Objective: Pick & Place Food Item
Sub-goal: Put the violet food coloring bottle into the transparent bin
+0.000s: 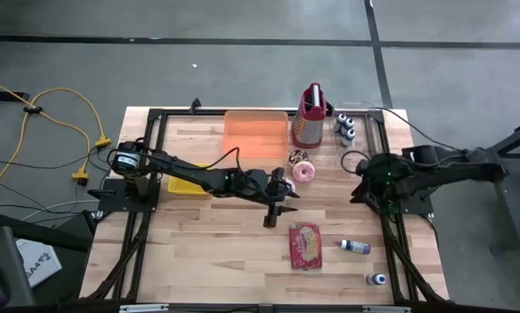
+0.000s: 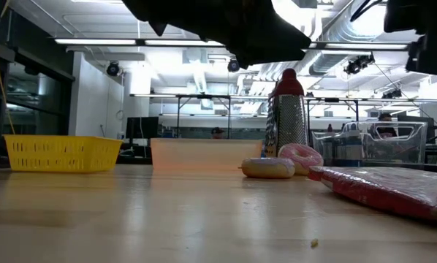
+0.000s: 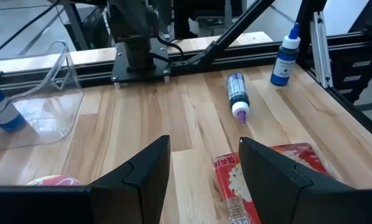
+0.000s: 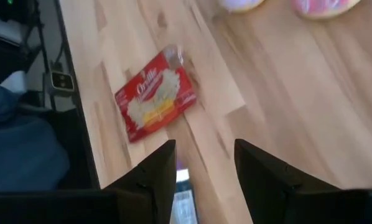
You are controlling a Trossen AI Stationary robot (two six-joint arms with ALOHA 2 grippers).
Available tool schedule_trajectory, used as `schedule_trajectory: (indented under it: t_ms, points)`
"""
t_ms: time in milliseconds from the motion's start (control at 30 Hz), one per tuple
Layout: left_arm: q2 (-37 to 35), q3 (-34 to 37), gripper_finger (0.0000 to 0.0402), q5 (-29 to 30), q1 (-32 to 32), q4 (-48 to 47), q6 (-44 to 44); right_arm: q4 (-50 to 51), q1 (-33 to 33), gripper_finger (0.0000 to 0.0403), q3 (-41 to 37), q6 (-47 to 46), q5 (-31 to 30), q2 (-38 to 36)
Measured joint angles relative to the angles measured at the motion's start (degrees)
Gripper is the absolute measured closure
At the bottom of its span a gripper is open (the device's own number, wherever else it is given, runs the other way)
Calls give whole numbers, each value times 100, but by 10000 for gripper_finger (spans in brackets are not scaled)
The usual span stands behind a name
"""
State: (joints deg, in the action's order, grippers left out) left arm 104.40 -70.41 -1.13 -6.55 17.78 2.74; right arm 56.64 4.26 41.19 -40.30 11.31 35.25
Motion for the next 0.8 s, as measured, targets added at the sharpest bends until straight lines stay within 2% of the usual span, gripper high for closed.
schedule_trajectory:
  t_ms: [233, 433, 800]
  points:
    - [0, 0, 215, -2, -2, 2, -15, -278, 1203, 265, 0, -821, -238, 569]
    - [0, 0, 215, -2, -2, 0, -32, -643, 2204, 268, 2, -964, -210, 1400]
    - [0, 0, 215, -4, -1, 2, -257, -568, 3461, 268, 2, -1680, -399, 2472]
